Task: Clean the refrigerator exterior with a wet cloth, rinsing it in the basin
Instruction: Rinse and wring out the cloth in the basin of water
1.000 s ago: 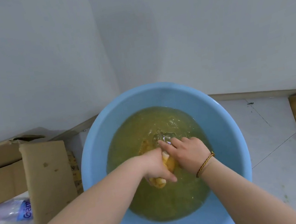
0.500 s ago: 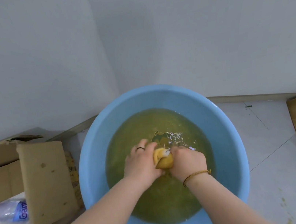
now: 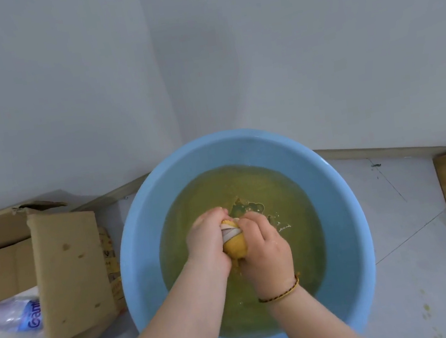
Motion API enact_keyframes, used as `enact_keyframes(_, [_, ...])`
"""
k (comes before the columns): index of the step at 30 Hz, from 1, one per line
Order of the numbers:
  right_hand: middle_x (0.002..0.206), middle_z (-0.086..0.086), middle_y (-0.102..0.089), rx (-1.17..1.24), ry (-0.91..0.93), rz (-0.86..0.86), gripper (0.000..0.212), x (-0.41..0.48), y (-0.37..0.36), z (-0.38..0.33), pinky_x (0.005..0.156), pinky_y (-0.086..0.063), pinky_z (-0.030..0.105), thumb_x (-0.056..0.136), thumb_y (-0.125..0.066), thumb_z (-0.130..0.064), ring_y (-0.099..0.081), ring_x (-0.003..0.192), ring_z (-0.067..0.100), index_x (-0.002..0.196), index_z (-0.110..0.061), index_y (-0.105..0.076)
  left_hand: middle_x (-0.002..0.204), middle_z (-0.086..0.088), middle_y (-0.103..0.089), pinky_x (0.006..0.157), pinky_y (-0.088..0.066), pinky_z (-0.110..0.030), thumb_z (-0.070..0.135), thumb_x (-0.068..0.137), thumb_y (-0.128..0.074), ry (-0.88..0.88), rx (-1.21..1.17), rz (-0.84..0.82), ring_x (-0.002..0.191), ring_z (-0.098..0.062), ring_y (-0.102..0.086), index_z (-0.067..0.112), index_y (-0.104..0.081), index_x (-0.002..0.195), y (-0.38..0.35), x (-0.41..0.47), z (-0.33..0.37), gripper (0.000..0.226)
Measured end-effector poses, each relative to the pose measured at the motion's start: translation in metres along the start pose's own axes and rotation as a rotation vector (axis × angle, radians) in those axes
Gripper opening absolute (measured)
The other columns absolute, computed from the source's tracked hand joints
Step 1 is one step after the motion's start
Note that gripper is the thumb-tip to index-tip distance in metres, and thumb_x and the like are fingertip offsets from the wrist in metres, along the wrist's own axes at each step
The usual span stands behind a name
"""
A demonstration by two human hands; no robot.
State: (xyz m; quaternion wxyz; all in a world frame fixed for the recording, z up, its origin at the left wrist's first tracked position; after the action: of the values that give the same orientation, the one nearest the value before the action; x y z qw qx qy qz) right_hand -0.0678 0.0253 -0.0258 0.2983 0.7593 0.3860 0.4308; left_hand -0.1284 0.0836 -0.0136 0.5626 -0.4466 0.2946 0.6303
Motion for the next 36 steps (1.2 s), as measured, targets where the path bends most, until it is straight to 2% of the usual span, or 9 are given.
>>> enact_keyframes(5, [0.072, -0.01, -0.055, 0.472, -0.905, -0.474, 0.02, -0.003, 0.002, -0.016, 0.058, -0.04, 0.018, 0.079, -0.06, -0.008, -0.054, 0.068, 0.012, 0.085, -0.026, -0.053, 0.071, -0.005, -0.063, 0.061, -0.049, -0.028, -0.016, 0.071, -0.048, -0.322, 0.145, -0.007, 0.068, -0.018, -0.057, 0.012, -0.057, 0.056, -0.006, -0.006, 0.011, 0.033])
enact_keyframes(12, [0.037, -0.011, -0.045, 0.858, -1.067, -0.792, 0.031, 0.001, -0.005, -0.009, 0.037, -0.031, 0.014, 0.065, -0.068, 0.009, -0.038, 0.033, 0.003, 0.058, -0.015, -0.049, 0.046, -0.001, -0.055, 0.048, -0.045, -0.021, -0.019, 0.066, -0.043, -0.429, 0.401, -0.13, 0.05, -0.019, -0.05, 0.017, -0.054, 0.036, 0.003, 0.002, 0.015, 0.048])
enact_keyframes(16, [0.035, -0.005, -0.045, 1.028, -1.144, -0.88, 0.016, 0.0, 0.0, -0.006, 0.036, -0.032, 0.012, 0.047, -0.058, 0.0, -0.039, 0.029, 0.006, 0.055, -0.01, -0.05, 0.042, 0.002, -0.056, 0.044, -0.044, -0.021, -0.02, 0.068, -0.042, -0.406, 0.366, -0.189, 0.044, -0.016, -0.05, 0.017, -0.055, 0.036, 0.0, 0.001, 0.015, 0.051])
enact_keyframes(20, [0.038, 0.0, -0.04, 1.323, -1.226, -0.961, 0.013, -0.001, 0.006, -0.008, 0.031, -0.026, 0.008, 0.053, -0.053, 0.004, -0.033, 0.025, 0.005, 0.057, -0.006, -0.046, 0.041, 0.0, -0.056, 0.038, -0.042, -0.017, -0.022, 0.07, -0.04, -0.352, 0.267, -0.27, 0.036, -0.012, -0.049, 0.016, -0.054, 0.038, 0.0, 0.001, 0.016, 0.052])
enact_keyframes(25, [0.039, -0.005, -0.046, 1.281, -1.147, -0.996, 0.011, 0.005, 0.004, -0.007, 0.032, -0.03, 0.011, 0.06, -0.061, -0.007, -0.039, 0.03, 0.004, 0.06, -0.011, -0.051, 0.045, 0.0, -0.058, 0.041, -0.047, -0.018, -0.019, 0.074, -0.039, -0.257, 0.19, -0.293, 0.04, -0.01, -0.055, 0.013, -0.057, 0.046, 0.005, 0.008, 0.017, 0.047])
enact_keyframes(28, [0.058, -0.009, -0.056, 0.933, -0.976, -0.967, 0.021, 0.011, 0.003, -0.001, 0.047, -0.042, 0.014, 0.07, -0.074, -0.01, -0.049, 0.051, 0.004, 0.075, -0.017, -0.055, 0.056, -0.002, -0.063, 0.056, -0.053, -0.023, -0.01, 0.081, -0.041, -0.148, 0.094, -0.335, 0.058, -0.012, -0.062, 0.012, -0.066, 0.066, 0.007, 0.011, 0.019, 0.036])
enact_keyframes(30, [0.071, -0.006, -0.057, 0.617, -0.858, -0.858, 0.017, 0.014, 0.007, 0.007, 0.059, -0.047, 0.017, 0.076, -0.069, -0.01, -0.054, 0.064, 0.008, 0.085, -0.018, -0.057, 0.08, -0.006, -0.067, 0.069, -0.049, -0.028, 0.008, 0.089, -0.04, -0.049, 0.002, -0.368, 0.077, -0.015, -0.061, 0.01, -0.066, 0.084, 0.009, 0.01, 0.02, 0.027])
enact_keyframes(33, [0.081, -0.002, -0.062, 0.044, -0.481, -0.758, 0.017, 0.018, 0.018, 0.016, 0.059, -0.046, 0.024, 0.076, -0.067, -0.016, -0.06, 0.076, 0.017, 0.09, -0.019, -0.059, 0.115, -0.008, -0.057, 0.09, -0.041, -0.038, 0.038, 0.093, -0.037, 0.059, 0.087, -0.262, 0.096, -0.02, -0.053, 0.015, -0.062, 0.104, 0.017, 0.01, 0.014, 0.035])
enact_keyframes(36, [0.056, -0.003, -0.056, -0.286, 0.016, -0.381, 0.026, 0.015, 0.021, 0.031, 0.044, -0.034, 0.02, 0.052, -0.077, -0.008, -0.054, 0.046, 0.016, 0.072, -0.017, -0.062, 0.118, -0.013, -0.053, 0.096, -0.032, -0.05, 0.058, 0.085, -0.043, 0.235, 0.144, -0.143, 0.099, -0.03, -0.049, 0.016, -0.051, 0.11, 0.022, -0.002, 0.002, 0.05])
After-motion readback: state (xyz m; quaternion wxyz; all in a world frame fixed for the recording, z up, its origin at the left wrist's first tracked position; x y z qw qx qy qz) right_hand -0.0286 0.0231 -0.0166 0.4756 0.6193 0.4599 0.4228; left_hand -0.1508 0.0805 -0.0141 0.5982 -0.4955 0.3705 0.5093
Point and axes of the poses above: each hand's wrist, its own x-axis towards the middle knuckle, its own y-axis out of the back of the hand, z = x × y, the point moved 2 cm from there along x, towards the middle knuckle
